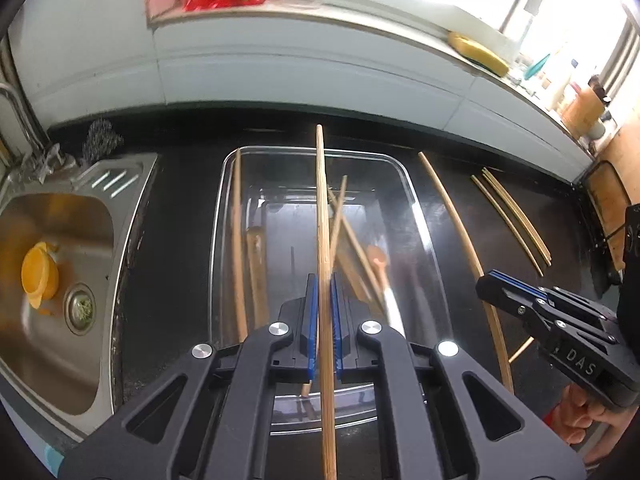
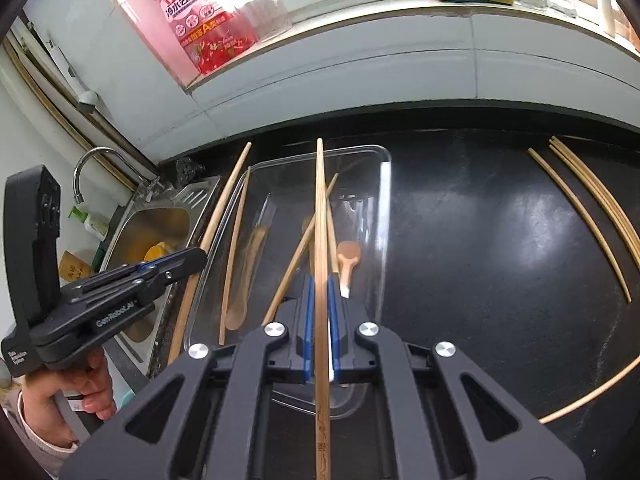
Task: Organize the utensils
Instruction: 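Carry both chopsticks into the clear container while both tools open to release, then move both open tools back over the remaining chopsticks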
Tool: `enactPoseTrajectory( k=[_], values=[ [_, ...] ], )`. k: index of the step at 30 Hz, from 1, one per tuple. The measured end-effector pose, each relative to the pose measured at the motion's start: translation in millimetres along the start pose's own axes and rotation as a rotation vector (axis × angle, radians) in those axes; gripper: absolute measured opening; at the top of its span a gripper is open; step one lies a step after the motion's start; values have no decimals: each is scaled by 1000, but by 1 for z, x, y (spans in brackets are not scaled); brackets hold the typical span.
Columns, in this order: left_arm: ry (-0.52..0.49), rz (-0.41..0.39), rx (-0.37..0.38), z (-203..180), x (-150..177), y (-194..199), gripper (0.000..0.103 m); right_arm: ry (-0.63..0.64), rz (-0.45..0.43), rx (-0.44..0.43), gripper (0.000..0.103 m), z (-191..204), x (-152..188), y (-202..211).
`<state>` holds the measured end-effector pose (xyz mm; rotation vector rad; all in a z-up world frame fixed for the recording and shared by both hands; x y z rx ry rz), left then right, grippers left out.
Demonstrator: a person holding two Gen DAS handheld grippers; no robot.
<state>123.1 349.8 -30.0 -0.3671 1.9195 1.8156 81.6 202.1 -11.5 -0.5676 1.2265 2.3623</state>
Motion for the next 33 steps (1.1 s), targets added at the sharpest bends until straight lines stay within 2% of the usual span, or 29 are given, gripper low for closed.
enactPoseTrajectory(
  k=[11,21,24,25,26,27,28,29,30,31,33],
  values=[
    [51,-22,24,20,-34,-12,6,-9,-1,12,7,9,-23,-21],
    [63,56,34,23,-12,-34,6,-45,48,19,7,-3,-16,-41],
    [82,64,-10,29,-15,-37,6,-13,97,62,7,-5,-16,-54],
    [99,75,-34,34,-17,-39,12,0,110,67,7,-5,-16,-58],
    [112,93,-47,37,-19,-39,47,10,113,73,8,-6,-15,-59],
    [128,94,-52,41,-20,-38,77,27,106,90,9,-7,-15,-57],
    [156,65,-50,44,-26,-32,96,50,101,108,24,-9,-14,-54],
    [161,41,-54,47,-31,-27,97,70,93,117,80,-11,-14,-51],
    [159,29,-56,47,-36,-22,97,91,78,125,95,-13,-13,-46],
    [160,13,-54,47,-42,-17,97,134,47,141,97,-15,-11,-37],
    [151,-12,-70,44,-52,-10,97,200,57,160,97,-19,-6,-28]
  ],
)
Point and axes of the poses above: each gripper's, at about its wrist camera, not at the fingertips, and y roughly against the way its jaws point, z to its left, x to its underside, the point moved 7 cm from there along -y, roughly the way its jaws point, and after that the axes turned 12 degrees about -x, right-handed, at the moved point
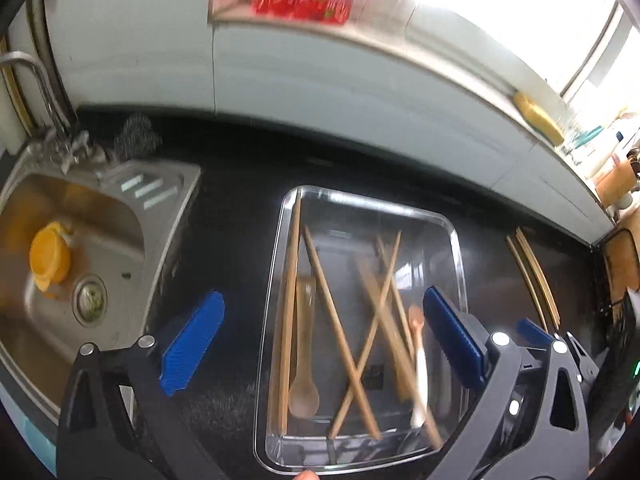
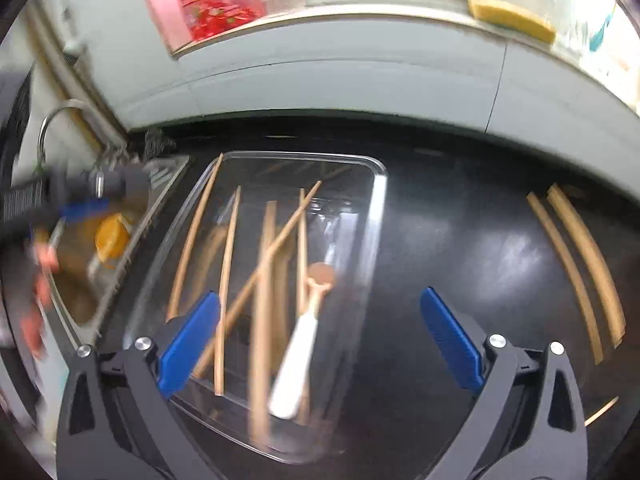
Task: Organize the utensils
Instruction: 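Move both open tools back over the remaining chopsticks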
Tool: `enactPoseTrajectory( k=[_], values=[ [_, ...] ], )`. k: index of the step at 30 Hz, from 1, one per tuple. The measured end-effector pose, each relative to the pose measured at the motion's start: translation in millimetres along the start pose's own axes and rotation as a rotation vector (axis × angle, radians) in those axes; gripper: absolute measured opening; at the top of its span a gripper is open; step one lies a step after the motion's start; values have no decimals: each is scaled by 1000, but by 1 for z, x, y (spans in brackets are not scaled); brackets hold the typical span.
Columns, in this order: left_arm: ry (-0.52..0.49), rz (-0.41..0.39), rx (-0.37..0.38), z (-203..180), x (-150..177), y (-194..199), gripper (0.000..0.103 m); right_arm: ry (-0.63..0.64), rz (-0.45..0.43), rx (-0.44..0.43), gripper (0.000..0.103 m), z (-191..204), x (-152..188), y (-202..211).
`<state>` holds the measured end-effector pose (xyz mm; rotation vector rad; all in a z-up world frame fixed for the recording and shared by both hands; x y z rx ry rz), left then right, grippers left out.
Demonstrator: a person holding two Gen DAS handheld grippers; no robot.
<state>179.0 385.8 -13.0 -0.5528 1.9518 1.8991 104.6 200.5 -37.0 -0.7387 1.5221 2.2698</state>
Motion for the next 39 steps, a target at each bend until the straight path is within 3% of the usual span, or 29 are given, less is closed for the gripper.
enactPoseTrajectory(
  k=[4,12,16,21,23,27,32,39],
  values=[
    [-14,-22,6,-19,-10,5,97,69,1,52,97,-15,14,17],
    [-115,9,68,-100,3,6,97,4,0,20,97,-61,33,44],
    [-194,13,123,-155,22,10,97,-68,-31,31,97,-105,56,74],
    [-325,38,160,-218,64,11,97,-190,-28,144,97,-189,97,112],
    [-325,81,168,-240,80,6,97,-227,-23,180,97,-219,110,127],
    [-293,152,144,-275,96,-8,97,-265,-107,249,97,-269,116,165],
    [-180,189,96,-313,98,-28,97,-170,-139,306,97,-311,96,178],
    [-139,154,23,-364,104,-35,97,-7,-106,290,97,-351,67,164]
  ],
)
Point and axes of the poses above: each gripper's, at about its wrist camera, not at the fingertips, and y roughly against the way its jaws point, z to its left, x to its underside, the point moved 7 cm from there along -y, roughly the way its jaws point, and after that the axes turned 12 degrees about -x, right-handed, at the moved point
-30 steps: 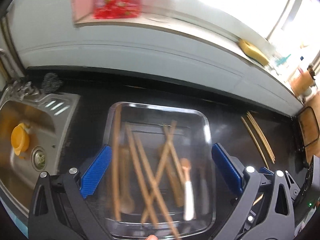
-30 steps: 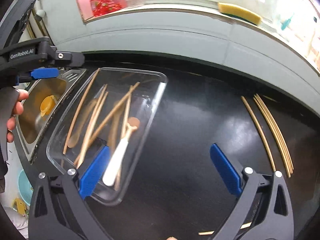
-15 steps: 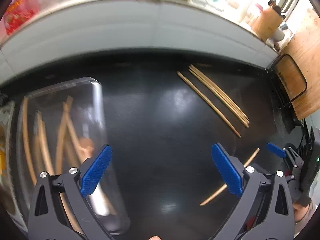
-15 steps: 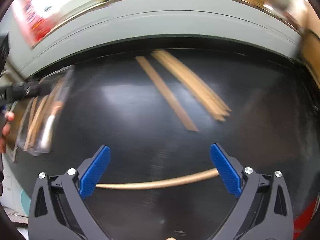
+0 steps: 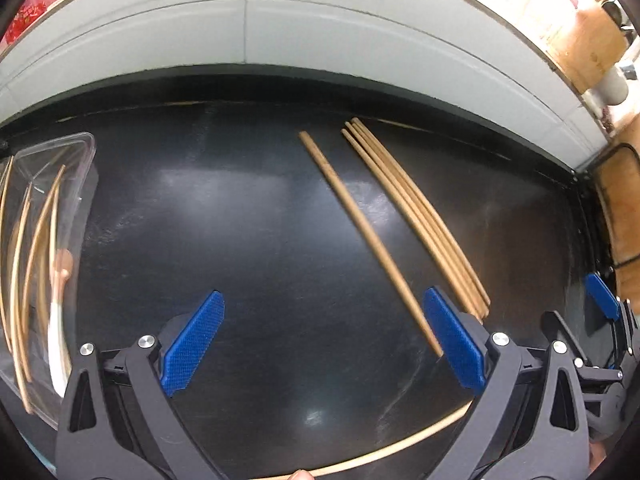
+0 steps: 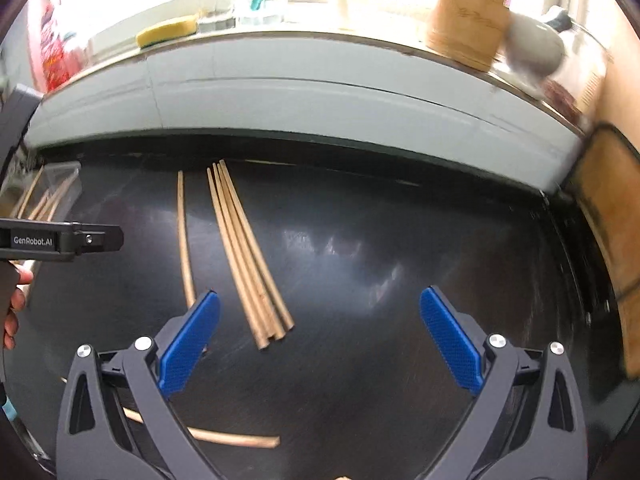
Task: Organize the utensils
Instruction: 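Move both open tools back over the remaining chopsticks, then grasp a chopstick with the left tool while the right tool grasps another chopstick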
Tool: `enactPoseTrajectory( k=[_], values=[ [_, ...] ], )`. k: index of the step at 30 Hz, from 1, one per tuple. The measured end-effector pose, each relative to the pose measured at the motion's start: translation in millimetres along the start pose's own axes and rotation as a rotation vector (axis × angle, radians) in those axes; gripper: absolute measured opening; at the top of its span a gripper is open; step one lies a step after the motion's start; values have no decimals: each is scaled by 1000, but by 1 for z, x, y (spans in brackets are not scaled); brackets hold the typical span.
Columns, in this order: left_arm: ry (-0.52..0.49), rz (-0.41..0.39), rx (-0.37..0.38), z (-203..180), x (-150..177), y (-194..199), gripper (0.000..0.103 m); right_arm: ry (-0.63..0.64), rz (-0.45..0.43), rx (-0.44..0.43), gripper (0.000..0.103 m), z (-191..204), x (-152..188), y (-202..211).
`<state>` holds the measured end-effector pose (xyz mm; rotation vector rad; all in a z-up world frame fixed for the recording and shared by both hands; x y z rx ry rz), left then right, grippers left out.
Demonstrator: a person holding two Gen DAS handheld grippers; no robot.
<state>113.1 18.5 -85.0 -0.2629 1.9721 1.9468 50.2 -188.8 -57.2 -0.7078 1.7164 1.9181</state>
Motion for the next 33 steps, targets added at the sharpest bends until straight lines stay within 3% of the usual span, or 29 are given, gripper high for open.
enactPoseTrajectory(
  k=[4,13,21,29,33],
  values=[
    [44,60,-16,-16,6,-16,97,39,29,-24,97,-11,-5,-25],
    [76,114,-97,-31,11,-42,97,119,107,-71,97,-24,1,-65],
    [95,141,-163,-39,11,-65,97,130,145,-103,97,-33,0,-92],
    [87,123,-247,-50,0,-78,98,170,176,-146,97,-24,0,-109],
    [129,116,-271,-46,-5,-83,98,179,184,-171,97,-18,-9,-117]
  ],
)
Point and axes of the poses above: each gripper's, at about its wrist camera, not at the fingertips, and y roughly against the way its jaws point, z to its left, x to its underside, the point moved 7 cm from there along -y, roughly the way its jaws point, and after that the axes turned 12 degrees about -x, right-handed, at the moved point
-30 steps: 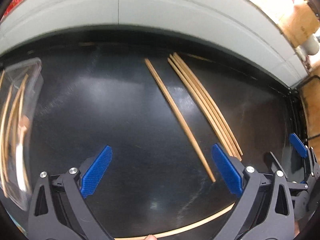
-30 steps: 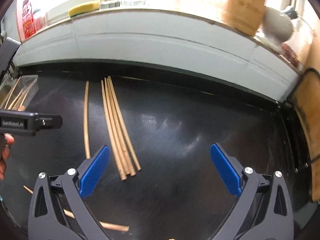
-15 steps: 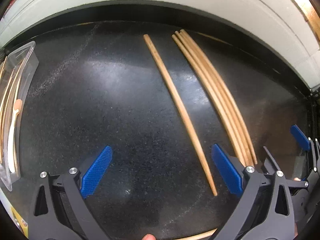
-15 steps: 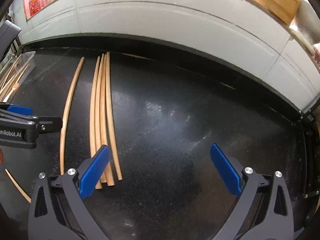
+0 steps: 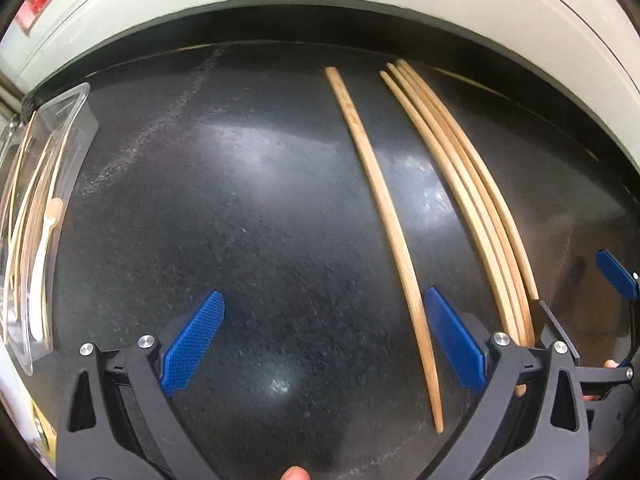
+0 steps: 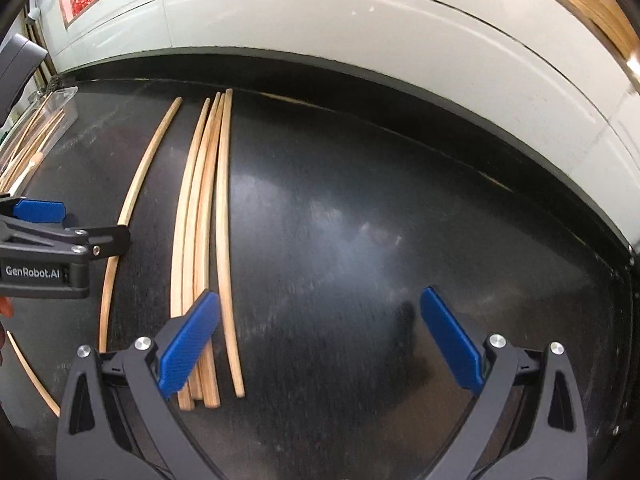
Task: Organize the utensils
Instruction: 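Grasp a chopstick with the left tool while the right tool grasps another chopstick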
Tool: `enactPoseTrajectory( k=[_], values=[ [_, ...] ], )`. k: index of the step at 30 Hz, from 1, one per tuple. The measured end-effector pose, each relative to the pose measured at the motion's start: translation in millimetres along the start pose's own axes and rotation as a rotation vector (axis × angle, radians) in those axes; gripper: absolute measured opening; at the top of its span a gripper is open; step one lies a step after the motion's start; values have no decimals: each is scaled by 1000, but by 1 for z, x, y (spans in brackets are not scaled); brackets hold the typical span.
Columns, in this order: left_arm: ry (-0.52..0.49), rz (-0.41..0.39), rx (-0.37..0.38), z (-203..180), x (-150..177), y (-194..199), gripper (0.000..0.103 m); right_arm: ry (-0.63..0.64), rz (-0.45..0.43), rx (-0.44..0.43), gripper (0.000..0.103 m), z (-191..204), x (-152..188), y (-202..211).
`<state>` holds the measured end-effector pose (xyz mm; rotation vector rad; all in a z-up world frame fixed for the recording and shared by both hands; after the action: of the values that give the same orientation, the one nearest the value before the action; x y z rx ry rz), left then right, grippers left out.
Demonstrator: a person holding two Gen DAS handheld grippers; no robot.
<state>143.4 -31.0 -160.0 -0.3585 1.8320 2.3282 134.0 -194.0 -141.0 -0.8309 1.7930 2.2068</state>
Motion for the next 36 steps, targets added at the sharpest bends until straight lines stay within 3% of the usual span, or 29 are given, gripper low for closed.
enactPoseTrajectory(
  k=[7,18,21,28,30,32,33,35,36],
  values=[
    [23,2,-6,6,-21,-5,98,-6,37,-77,98,6,-22,-17],
    [53,-1,-13,3,-40,-4,98,6,45,-87,98,20,-45,-33],
    [17,5,-3,3,-47,-6,98,15,54,-91,98,20,-46,-34],
    [38,-34,-11,10,-60,-7,96,19,44,-94,96,16,-39,-29],
    [29,-80,-8,9,-66,0,78,36,36,-103,84,19,-39,-25],
    [1,-120,2,5,-71,6,21,51,19,-110,60,23,-38,-17],
    [-2,-120,3,5,-73,7,10,62,12,-118,53,26,-38,-15],
    [-4,-129,14,6,-76,7,6,66,5,-128,15,32,-38,-13],
    [-17,-139,16,6,-76,7,6,60,7,-129,9,33,-38,-12]
  ],
)
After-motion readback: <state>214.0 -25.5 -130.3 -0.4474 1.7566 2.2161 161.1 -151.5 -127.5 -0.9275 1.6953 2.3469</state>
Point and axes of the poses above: each gripper's, at about its wrist camera, not at the fingertips, and y roughly against the way its jaws point, z to its left, x to its underside, the point moved 7 cm from there along -y, roughly the way its jaws point, and after that the axes turned 12 degrees about -x, right-handed, at the moved point
